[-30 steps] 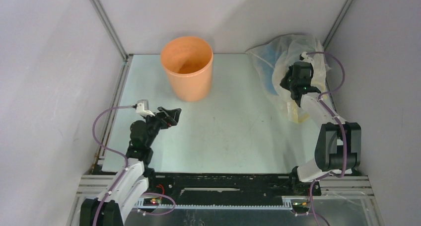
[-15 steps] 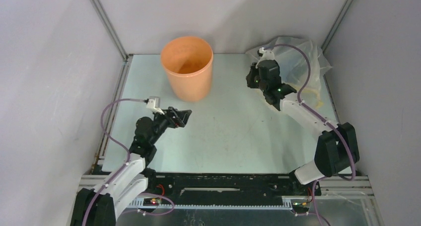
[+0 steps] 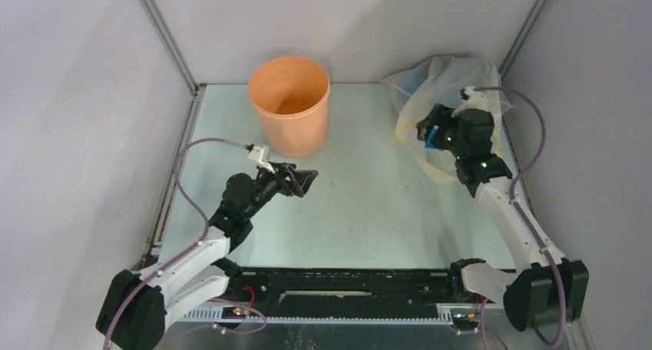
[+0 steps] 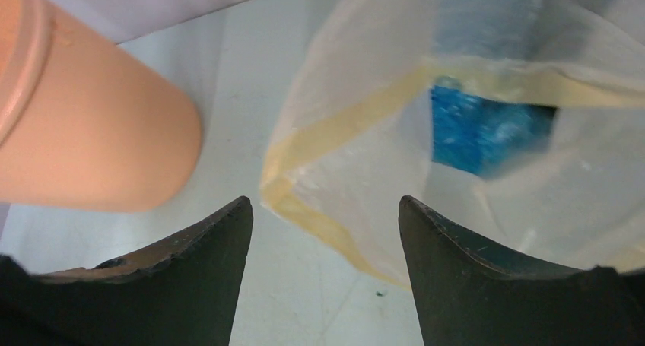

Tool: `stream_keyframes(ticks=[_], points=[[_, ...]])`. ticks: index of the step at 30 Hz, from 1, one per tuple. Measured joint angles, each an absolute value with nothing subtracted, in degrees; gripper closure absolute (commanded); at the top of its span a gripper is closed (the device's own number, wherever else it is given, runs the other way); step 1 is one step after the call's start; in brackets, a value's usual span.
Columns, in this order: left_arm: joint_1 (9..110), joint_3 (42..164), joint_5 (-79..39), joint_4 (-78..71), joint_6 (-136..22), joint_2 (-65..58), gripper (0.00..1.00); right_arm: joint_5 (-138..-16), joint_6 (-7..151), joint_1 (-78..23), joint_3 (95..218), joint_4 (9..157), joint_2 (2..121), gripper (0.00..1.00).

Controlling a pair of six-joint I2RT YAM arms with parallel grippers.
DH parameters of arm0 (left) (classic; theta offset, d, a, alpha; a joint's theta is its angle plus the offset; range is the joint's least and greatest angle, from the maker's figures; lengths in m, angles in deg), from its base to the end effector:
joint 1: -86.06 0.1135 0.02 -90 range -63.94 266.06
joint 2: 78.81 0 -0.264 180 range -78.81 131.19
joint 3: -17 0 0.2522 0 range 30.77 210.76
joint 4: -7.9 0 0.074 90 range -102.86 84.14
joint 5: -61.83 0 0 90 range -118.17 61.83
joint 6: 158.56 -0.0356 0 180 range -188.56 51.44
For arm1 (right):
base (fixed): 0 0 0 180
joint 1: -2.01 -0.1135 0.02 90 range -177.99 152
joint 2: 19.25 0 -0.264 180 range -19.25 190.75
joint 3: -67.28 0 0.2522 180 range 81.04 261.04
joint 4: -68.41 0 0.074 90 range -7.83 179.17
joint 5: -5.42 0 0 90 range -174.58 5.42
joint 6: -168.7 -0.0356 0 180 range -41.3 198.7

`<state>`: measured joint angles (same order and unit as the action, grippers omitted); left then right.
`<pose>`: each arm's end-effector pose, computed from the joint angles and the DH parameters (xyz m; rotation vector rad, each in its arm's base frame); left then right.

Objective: Put the trash bags into the trash bin

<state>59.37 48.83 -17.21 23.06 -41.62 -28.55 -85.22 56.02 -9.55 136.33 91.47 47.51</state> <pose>0.1750 -0.0955 0.2306 0.1497 1.6928 -0.8660 0.2649 0.0538 0.3273 0.1967 1.9429 0.3864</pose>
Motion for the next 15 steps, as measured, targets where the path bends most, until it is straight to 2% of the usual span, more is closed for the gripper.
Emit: stream_keyframes(ticks=[6, 7, 11, 15], points=[[51.0, 58.9, -22.0, 22.3, -41.7, -20.9, 0.04, -82.4, 52.6, -3.1, 128.2, 91.4, 41.1, 0.3], [49.9, 60.6, -22.6, 22.3, -41.8, -19.1, 0.06, -82.2, 52.2, -2.5, 127.0, 91.3, 40.7, 0.31], [46.7, 67.8, -23.8, 22.3, -42.3, -9.2, 0.25, -81.7, 51.0, -1.1, 124.5, 91.4, 40.4, 0.35], [44.9, 75.4, -23.7, 21.4, -43.2, 1.3, 0.27, -81.7, 50.3, -0.3, 122.3, 90.1, 39.9, 0.41]])
